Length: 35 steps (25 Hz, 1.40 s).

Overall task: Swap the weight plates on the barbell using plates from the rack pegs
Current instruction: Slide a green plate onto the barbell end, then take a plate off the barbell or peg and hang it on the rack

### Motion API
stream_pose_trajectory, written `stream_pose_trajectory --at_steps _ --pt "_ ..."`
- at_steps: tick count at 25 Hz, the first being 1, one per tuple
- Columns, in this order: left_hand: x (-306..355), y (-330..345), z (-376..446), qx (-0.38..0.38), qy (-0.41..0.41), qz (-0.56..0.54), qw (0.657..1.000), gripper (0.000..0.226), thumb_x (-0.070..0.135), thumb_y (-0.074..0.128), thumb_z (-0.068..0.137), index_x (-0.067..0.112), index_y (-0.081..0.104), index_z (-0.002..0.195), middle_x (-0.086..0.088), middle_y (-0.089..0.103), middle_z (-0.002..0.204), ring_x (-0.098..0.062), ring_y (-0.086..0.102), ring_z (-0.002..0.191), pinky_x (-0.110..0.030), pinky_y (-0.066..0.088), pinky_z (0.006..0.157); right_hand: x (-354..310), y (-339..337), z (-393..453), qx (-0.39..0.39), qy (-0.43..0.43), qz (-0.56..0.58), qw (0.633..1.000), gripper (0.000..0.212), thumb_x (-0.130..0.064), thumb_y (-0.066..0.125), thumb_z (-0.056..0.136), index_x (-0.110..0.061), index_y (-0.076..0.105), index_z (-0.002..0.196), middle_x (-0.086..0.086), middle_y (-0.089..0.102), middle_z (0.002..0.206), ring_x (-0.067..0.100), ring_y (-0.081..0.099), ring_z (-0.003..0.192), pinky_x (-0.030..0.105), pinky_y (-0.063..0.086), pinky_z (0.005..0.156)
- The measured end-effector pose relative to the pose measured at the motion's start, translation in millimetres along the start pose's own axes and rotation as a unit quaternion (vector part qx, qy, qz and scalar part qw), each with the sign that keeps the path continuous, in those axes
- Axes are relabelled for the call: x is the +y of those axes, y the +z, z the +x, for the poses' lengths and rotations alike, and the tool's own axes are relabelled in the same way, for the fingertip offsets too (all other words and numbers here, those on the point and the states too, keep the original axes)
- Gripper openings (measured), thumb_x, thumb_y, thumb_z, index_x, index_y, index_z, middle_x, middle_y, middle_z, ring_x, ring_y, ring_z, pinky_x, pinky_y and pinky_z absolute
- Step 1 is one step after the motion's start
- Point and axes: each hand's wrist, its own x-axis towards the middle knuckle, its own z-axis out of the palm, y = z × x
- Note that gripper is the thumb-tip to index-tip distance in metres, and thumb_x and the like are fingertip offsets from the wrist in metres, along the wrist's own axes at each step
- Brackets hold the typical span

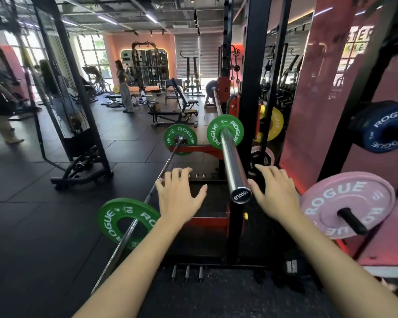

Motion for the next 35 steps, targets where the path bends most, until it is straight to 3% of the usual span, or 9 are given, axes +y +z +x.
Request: stream_pose_trajectory --at_steps 9,15,25,29,35 --pt "69 -70 -45 0.025 0.006 0.004 1.000 0.057 0.065 0.044 0.083 0.024 0.054 0.123 0.003 0.056 0.116 -0.022 0.049 0.106 -0.044 0.037 0.092 14 -73 -46 -0.007 -0.034 0.015 0.999 0.050 -0.044 0.056 0.092 -0.016 0.053 0.133 0.005 0.059 0.123 0.031 0.051 0.109 0.044 0.043 0.084" --pt "201 -79 -66 0.022 0.046 -0.038 0.998 0.055 0.064 0.047 0.085 0.025 0.053 0.124 0.003 0.055 0.117 -0.022 0.048 0.107 -0.043 0.038 0.090 116 -148 -87 -0.012 -0.011 0.016 1.000 0.050 -0.043 0.055 0.093 -0.014 0.052 0.134 0.006 0.057 0.125 0.030 0.050 0.111 0.046 0.043 0.090" --pt "401 -24 -88 -0.042 0.155 -0.119 0.980 0.059 0.063 0.050 0.084 0.021 0.054 0.125 0.001 0.055 0.117 -0.023 0.048 0.106 -0.041 0.038 0.088 283 -237 -149 0.004 0.123 -0.066 0.990 0.052 -0.046 0.052 0.093 -0.017 0.049 0.136 0.007 0.055 0.131 0.030 0.048 0.117 0.042 0.040 0.092" --pt "455 13 -74 -0.032 0.186 -0.169 0.967 0.059 0.063 0.045 0.081 0.020 0.057 0.120 0.001 0.057 0.112 -0.025 0.050 0.101 -0.043 0.039 0.083 332 -244 -150 0.023 0.160 -0.091 0.983 0.051 -0.047 0.050 0.094 -0.017 0.050 0.134 0.007 0.057 0.124 0.030 0.050 0.110 0.042 0.043 0.086" --pt "501 83 -21 -0.045 0.188 -0.202 0.960 0.058 0.063 0.046 0.083 0.023 0.056 0.123 0.002 0.056 0.116 -0.023 0.048 0.105 -0.043 0.037 0.087 392 -227 -99 0.019 0.177 -0.118 0.977 0.052 -0.048 0.048 0.095 -0.017 0.049 0.136 0.007 0.057 0.127 0.030 0.049 0.113 0.043 0.043 0.088"
